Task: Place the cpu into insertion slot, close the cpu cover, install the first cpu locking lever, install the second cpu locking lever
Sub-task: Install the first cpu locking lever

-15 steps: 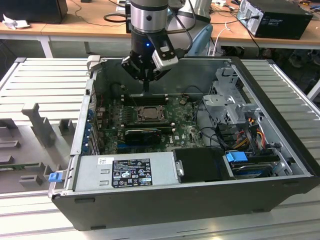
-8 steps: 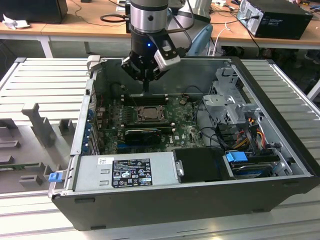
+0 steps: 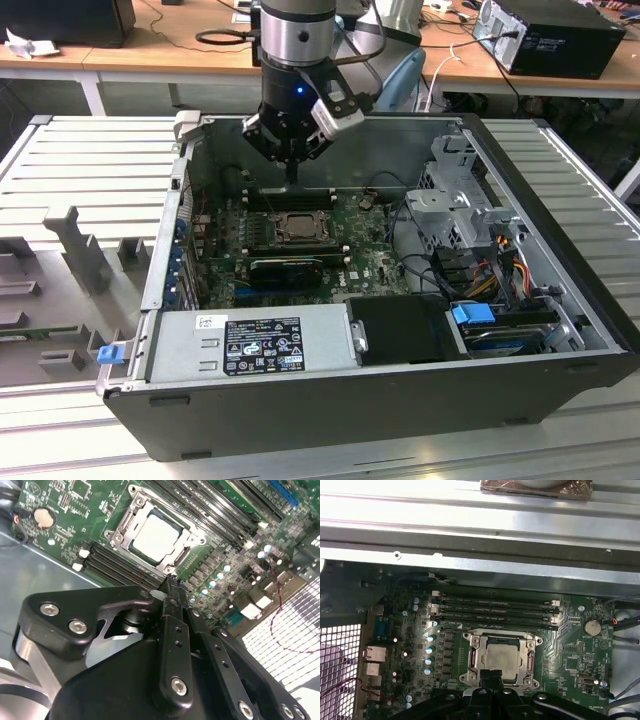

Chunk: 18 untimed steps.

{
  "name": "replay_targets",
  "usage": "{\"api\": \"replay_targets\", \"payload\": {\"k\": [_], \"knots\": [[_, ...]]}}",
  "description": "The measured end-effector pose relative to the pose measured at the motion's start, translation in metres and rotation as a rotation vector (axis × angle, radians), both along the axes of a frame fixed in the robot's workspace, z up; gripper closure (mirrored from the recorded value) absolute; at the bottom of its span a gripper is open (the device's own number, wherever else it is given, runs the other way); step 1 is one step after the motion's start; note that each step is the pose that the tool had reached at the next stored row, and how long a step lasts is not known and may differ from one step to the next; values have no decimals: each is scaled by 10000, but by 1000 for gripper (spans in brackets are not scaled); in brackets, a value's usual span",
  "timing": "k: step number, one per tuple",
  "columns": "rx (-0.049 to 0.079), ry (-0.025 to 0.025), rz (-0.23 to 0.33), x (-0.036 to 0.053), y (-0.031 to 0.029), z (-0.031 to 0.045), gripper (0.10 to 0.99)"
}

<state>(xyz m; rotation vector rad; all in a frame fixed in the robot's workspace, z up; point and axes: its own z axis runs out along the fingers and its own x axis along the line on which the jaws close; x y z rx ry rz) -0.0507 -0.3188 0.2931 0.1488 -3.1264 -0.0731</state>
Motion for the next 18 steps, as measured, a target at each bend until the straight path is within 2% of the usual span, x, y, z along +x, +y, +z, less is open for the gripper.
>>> {"api": "replay_targets", "payload": {"k": [2,4,8,16,18], "knots": [[2,2,229,-7,-1,-8,980],[20,-3,234,-76,-1,-23,980],[116,-7,196,-142,0,-59,980],[116,-12,-876,-136,0,-157,980],[113,-11,-900,-136,-1,-167,980]]}}
